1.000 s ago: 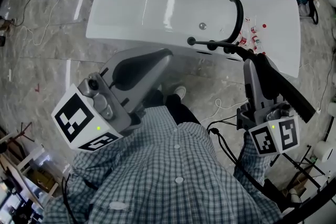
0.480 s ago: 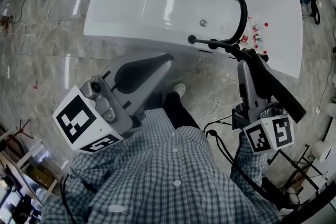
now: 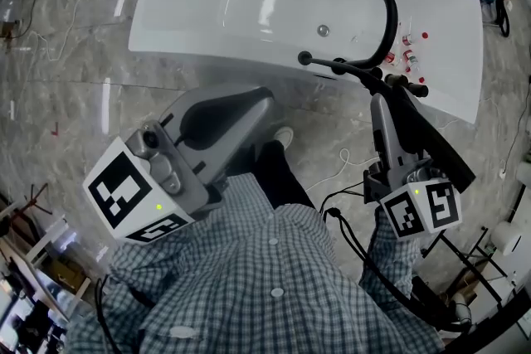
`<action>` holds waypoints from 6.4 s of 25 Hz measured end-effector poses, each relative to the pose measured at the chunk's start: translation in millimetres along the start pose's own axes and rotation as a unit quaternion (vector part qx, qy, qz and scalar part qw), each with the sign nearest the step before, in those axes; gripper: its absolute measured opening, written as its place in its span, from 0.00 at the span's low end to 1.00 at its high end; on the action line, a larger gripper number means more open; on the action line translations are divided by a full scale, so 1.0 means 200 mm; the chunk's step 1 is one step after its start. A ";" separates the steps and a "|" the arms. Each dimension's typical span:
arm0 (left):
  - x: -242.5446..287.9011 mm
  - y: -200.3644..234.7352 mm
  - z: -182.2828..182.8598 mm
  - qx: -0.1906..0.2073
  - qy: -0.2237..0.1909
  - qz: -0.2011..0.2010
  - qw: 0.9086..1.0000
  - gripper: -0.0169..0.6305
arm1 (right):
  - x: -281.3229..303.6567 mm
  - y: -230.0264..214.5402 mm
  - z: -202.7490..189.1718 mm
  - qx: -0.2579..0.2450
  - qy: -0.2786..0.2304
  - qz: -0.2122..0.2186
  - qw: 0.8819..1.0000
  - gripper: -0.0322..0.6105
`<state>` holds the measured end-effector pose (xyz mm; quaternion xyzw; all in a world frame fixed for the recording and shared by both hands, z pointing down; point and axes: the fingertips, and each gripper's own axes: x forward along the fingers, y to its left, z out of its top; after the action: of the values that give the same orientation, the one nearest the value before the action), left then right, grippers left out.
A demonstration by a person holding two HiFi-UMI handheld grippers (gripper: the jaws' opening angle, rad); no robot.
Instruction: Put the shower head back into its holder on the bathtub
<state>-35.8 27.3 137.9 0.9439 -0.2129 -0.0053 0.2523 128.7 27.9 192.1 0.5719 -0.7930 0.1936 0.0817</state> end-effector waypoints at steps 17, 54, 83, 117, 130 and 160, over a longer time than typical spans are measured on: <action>0.05 0.08 -0.12 -0.015 0.011 0.013 1.000 0.04 | 0.11 -0.04 -0.18 0.005 0.039 0.008 0.999 0.26; 0.23 0.41 -0.45 -0.040 0.044 0.038 0.997 0.04 | 0.47 -0.27 -0.60 0.038 0.094 0.012 0.995 0.26; 0.27 0.60 -0.66 -0.066 0.050 0.044 0.996 0.04 | 0.75 -0.37 -0.98 0.064 0.130 -0.003 0.989 0.26; 0.35 0.73 -0.85 -0.072 0.066 0.042 0.994 0.04 | 1.09 -0.45 -1.46 0.011 0.188 -0.011 0.982 0.26; 0.32 0.75 -0.88 -0.073 0.066 0.063 0.993 0.04 | 1.16 -0.45 -1.54 -0.060 0.223 -0.001 0.973 0.26; 0.31 0.76 -0.91 -0.069 0.066 0.067 0.993 0.04 | 1.24 -0.43 -1.58 -0.116 0.208 0.003 0.971 0.27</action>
<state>-19.2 -29.4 374.9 0.9063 -0.2573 0.0597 0.3299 97.2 -86.3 584.7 0.5034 -0.7775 0.2152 0.3095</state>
